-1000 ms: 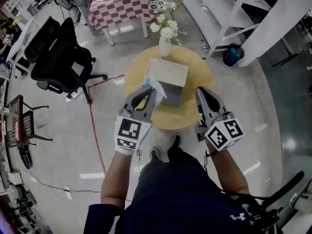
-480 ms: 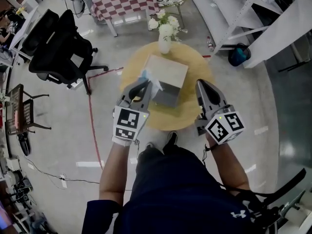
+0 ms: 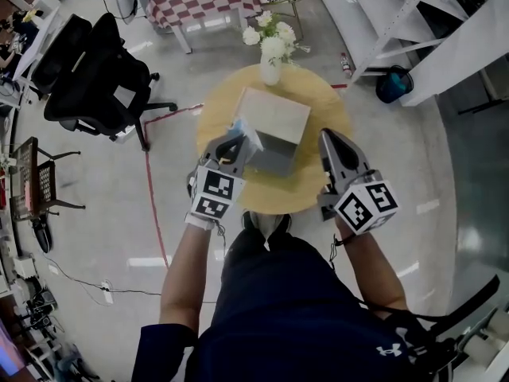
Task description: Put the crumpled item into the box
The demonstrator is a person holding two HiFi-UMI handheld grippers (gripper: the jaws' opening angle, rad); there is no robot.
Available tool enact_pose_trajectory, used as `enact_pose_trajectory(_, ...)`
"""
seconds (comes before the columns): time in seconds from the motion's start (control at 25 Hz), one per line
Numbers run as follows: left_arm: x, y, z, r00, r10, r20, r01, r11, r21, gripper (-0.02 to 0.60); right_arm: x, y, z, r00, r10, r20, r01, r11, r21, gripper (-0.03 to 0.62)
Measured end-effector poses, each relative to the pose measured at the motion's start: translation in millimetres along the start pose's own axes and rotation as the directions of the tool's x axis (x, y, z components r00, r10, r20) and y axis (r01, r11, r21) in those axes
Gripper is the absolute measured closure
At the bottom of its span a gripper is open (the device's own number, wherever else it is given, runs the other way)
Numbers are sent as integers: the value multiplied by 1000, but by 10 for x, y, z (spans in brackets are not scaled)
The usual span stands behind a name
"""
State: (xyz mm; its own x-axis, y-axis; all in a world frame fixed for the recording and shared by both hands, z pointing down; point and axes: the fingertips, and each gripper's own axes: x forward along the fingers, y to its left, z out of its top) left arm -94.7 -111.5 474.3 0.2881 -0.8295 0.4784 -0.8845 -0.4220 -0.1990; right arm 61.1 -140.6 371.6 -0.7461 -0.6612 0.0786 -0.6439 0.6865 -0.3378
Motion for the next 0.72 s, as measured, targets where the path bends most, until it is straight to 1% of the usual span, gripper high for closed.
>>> enact_pose_trajectory(0.32, 394, -16, -344, 991, -84, -106, 89, 995, 53, 564, 105, -137, -76, 998, -67, -12, 68, 997, 37, 592)
enact_pose_trajectory(0.56, 654, -112, -607, 975, -138, -175, 156, 983, 99, 564, 104, -228, -201, 994, -108, -24, 110, 992, 70, 592)
enact_pose_trajectory(0.72, 799, -159, -806, 961, -155, -227, 187, 974, 129, 564, 104, -285, -239, 991, -127, -31, 129, 989, 74, 592)
